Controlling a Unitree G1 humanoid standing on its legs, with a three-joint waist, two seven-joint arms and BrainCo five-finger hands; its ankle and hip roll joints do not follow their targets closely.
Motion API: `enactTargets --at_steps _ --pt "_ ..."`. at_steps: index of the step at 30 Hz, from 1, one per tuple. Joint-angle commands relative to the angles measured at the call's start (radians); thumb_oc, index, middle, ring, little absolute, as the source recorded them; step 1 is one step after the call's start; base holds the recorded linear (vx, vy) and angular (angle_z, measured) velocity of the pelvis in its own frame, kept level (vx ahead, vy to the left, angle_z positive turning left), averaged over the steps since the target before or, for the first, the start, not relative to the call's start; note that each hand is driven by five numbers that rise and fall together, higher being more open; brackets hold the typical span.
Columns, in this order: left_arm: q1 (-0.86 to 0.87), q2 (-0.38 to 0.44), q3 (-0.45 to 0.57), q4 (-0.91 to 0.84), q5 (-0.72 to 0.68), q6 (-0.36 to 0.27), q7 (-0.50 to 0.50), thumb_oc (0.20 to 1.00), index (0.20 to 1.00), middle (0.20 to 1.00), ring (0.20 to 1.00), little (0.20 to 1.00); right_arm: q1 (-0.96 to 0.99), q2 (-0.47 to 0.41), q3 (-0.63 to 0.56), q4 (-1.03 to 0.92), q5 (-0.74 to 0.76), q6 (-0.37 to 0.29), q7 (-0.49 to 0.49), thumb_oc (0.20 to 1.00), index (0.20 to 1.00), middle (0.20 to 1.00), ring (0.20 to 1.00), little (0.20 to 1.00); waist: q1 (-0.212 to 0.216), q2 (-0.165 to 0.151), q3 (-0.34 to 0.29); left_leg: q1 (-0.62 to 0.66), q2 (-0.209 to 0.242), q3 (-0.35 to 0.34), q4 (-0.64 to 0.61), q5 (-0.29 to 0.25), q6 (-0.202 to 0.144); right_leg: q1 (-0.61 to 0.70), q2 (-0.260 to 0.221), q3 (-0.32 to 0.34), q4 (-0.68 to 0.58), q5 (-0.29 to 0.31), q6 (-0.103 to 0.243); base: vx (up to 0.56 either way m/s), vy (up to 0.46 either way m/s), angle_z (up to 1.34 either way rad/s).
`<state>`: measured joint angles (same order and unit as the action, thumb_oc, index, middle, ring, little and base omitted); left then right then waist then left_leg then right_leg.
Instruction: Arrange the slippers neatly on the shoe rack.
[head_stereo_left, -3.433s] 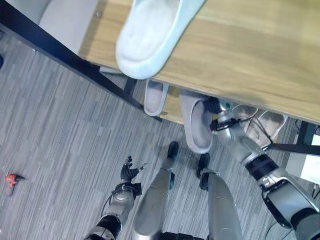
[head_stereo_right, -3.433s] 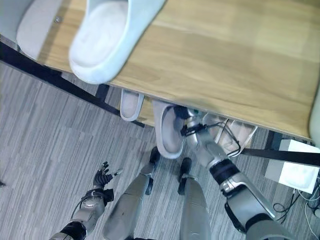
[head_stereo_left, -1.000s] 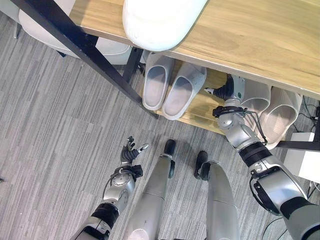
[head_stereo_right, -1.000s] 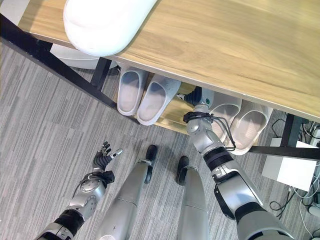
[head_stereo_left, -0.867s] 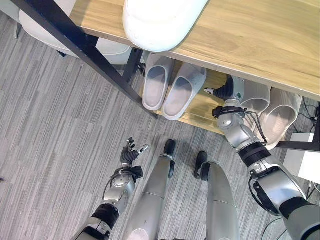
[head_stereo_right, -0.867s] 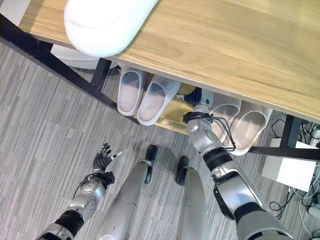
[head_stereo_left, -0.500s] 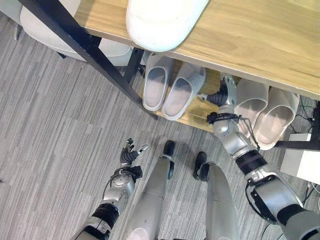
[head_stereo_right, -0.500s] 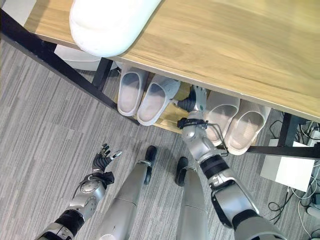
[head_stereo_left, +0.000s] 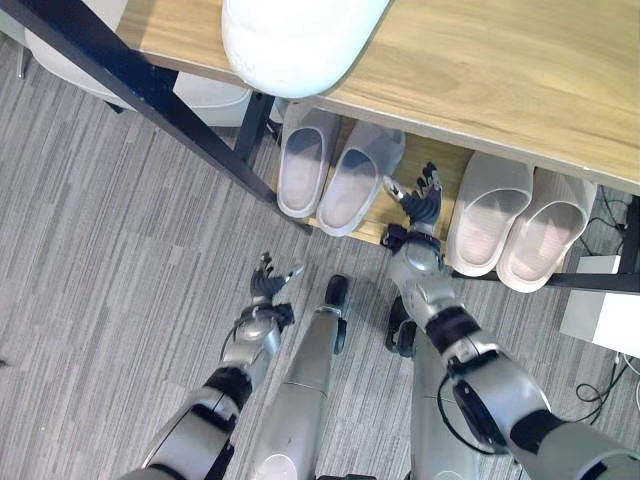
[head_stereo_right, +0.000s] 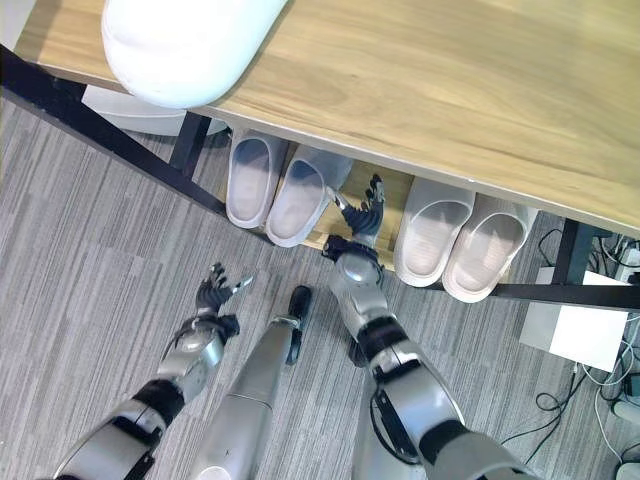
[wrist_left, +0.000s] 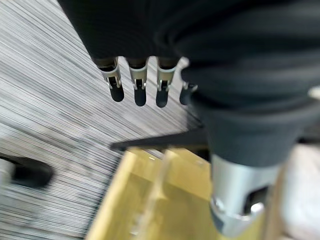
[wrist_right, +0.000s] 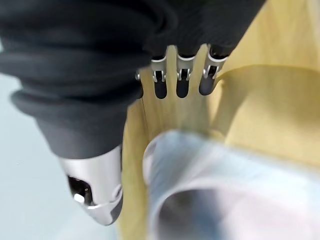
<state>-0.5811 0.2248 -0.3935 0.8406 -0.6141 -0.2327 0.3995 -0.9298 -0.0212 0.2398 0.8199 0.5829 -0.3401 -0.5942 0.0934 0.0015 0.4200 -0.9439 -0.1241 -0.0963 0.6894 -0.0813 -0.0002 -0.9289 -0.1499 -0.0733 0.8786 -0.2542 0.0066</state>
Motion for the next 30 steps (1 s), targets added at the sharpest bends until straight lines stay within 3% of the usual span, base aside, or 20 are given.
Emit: enactTargets --at_steps 1,16,21,25,26,27,28,30 --pt "-0.010 -0.014 -0.023 0.036 -0.047 -0.043 0.015 1.000 1.000 1.000 1.000 1.000 -0.030 0.023 -0.033 0.007 0.118 -0.068 0.050 1.000 1.000 1.000 1.000 1.000 0.033 0.039 0.012 0.020 0.027 -0.034 0.002 -0.073 -0.003 0.084 -0.026 0.039 -0.077 -0.059 0.042 0.00 0.000 0.00" --pt "-0.068 -0.038 -0.041 0.090 -0.072 -0.043 0.001 1.000 1.000 1.000 1.000 1.000 -0.152 0.099 -0.017 0.077 0.272 -0.076 0.133 1.000 1.000 1.000 1.000 1.000 0.061 0.044 0.007 0.030 0.019 -0.041 -0.003 -0.073 -0.008 0.096 -0.028 0.037 -0.073 -0.071 0.036 0.01 -0.002 0.02" --pt "0.035 -0.010 -0.022 0.056 -0.062 -0.041 -0.036 1.000 1.000 1.000 1.000 1.000 -0.117 0.060 -0.005 0.033 0.233 -0.063 0.146 1.000 1.000 1.000 1.000 1.000 0.067 0.046 0.004 0.075 0.026 -0.033 -0.029 -0.068 -0.010 0.139 -0.024 0.040 -0.096 -0.064 0.036 0.00 0.000 0.00" --pt "0.101 -0.001 0.010 0.090 -0.043 -0.023 -0.075 1.000 1.000 1.000 1.000 1.000 0.020 0.001 0.076 -0.053 0.150 -0.010 0.200 1.000 1.000 1.000 1.000 1.000 0.054 0.035 0.001 0.167 0.042 -0.030 -0.095 -0.053 -0.017 0.233 -0.018 0.032 -0.165 -0.044 0.038 -0.01 -0.013 -0.03" --pt "0.114 0.000 0.019 0.114 -0.039 -0.015 -0.088 1.000 1.000 1.000 1.000 1.000 0.077 -0.020 0.101 -0.069 0.110 0.010 0.218 1.000 1.000 1.000 1.000 1.000 0.046 0.032 -0.008 0.196 0.052 -0.031 -0.139 -0.012 -0.019 0.263 -0.015 0.023 -0.211 -0.002 0.038 0.03 -0.041 -0.06" --pt "0.116 -0.001 0.020 0.114 -0.039 -0.015 -0.088 1.000 1.000 1.000 1.000 1.000 0.079 -0.019 0.102 -0.068 0.110 0.010 0.218 1.000 1.000 1.000 1.000 1.000 0.045 0.029 -0.007 0.208 0.051 -0.030 -0.126 -0.045 -0.019 0.277 -0.016 0.026 -0.202 -0.031 0.041 -0.02 -0.013 -0.07" --pt "0.139 -0.005 0.033 0.151 -0.012 -0.001 -0.103 1.000 1.000 1.000 1.000 1.000 0.146 -0.057 0.142 -0.106 0.033 0.041 0.231 1.000 1.000 1.000 1.000 1.000 0.033 0.026 -0.025 0.252 0.059 -0.031 -0.183 -0.003 -0.023 0.322 -0.012 0.016 -0.259 0.012 0.042 0.06 -0.015 -0.04" --pt "0.174 -0.007 0.056 0.175 0.009 0.014 -0.116 1.000 1.000 1.000 1.000 1.000 0.231 -0.076 0.151 -0.141 0.006 0.057 0.260 1.000 1.000 1.000 1.000 1.000 0.020 0.019 -0.043 0.307 0.066 -0.028 -0.229 0.008 -0.027 0.384 -0.010 0.011 -0.315 0.029 0.050 0.05 -0.007 -0.08"
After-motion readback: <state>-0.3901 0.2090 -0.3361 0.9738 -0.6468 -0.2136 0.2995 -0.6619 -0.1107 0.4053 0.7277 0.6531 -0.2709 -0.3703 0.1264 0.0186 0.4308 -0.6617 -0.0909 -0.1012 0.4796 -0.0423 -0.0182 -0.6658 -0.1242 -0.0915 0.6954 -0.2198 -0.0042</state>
